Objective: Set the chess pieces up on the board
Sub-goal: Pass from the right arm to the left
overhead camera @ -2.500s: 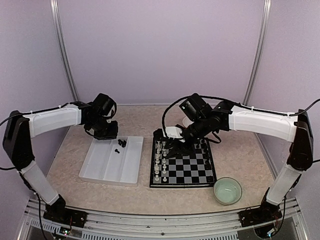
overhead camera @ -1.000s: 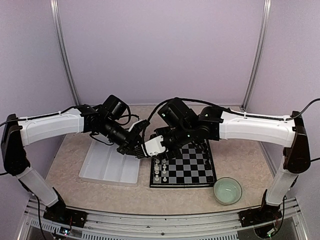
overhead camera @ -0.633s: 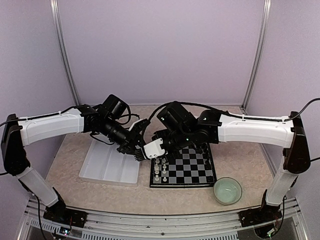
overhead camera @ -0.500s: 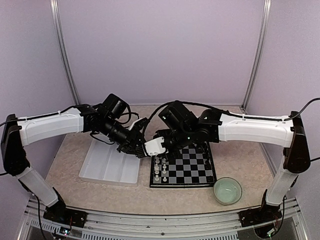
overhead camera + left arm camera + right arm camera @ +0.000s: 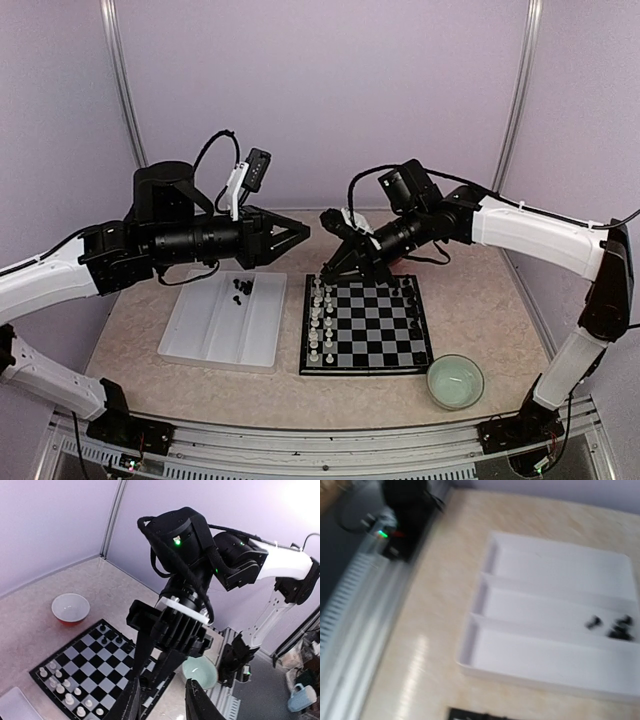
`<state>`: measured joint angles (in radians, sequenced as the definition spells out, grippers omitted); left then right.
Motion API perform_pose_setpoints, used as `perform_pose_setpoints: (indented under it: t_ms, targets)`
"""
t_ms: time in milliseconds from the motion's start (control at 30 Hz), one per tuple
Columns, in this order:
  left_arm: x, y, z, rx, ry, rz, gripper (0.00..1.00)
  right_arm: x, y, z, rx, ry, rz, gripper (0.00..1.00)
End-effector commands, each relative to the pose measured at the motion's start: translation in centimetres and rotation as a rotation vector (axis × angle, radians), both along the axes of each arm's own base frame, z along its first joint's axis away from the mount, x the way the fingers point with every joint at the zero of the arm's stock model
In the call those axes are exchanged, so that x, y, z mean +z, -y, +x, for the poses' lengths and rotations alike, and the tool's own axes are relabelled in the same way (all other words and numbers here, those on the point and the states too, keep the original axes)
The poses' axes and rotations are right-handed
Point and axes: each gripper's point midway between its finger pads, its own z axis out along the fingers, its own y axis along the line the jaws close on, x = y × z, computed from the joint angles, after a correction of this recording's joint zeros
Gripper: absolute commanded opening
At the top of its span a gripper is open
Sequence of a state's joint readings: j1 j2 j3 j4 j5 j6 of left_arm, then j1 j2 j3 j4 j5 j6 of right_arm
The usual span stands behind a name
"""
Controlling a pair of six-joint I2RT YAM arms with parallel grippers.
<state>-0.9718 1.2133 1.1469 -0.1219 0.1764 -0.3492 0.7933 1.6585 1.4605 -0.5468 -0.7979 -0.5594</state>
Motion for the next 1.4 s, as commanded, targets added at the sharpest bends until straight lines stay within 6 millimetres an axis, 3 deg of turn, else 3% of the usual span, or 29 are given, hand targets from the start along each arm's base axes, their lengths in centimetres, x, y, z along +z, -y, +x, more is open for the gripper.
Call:
perform_pose_setpoints:
  t_ms: [0, 167, 333, 600, 900, 1200, 1367]
  targets:
    - [-1.3, 1.8, 0.3, 0.010, 0.167, 0.106, 0.33, 2.3, 0.5, -2.6, 0.114, -0.152, 0.096, 0.08]
    - [-3.6, 4.0, -1.9, -0.136, 0.273, 0.283, 0.33, 2.9, 0.8, -4.1, 0.201, -0.202, 0.124, 0.09]
    - [-3.5, 3.9, -3.3, -0.214, 0.385, 0.374, 0.35, 3.0, 1.2, -5.0, 0.256, -0.230, 0.120, 0.10]
    - [-3.7, 3.3, -4.0, -0.267, 0.464, 0.479, 0.35, 2.9, 1.7, -5.9, 0.307, -0.235, 0.120, 0.13]
    - [-4.7, 5.6, -5.5, -0.349, 0.518, 0.564, 0.34, 2.4, 1.8, -6.2, 0.322, -0.266, 0.099, 0.13]
    - [-7.9, 6.4, -5.3, -0.391, 0.507, 0.731, 0.26, 2.2, 2.0, -6.6, 0.329, -0.252, 0.088, 0.13]
    - [-8.6, 5.8, -5.2, -0.391, 0.502, 0.808, 0.31, 1.8, 2.2, -7.1, 0.340, -0.249, 0.071, 0.13]
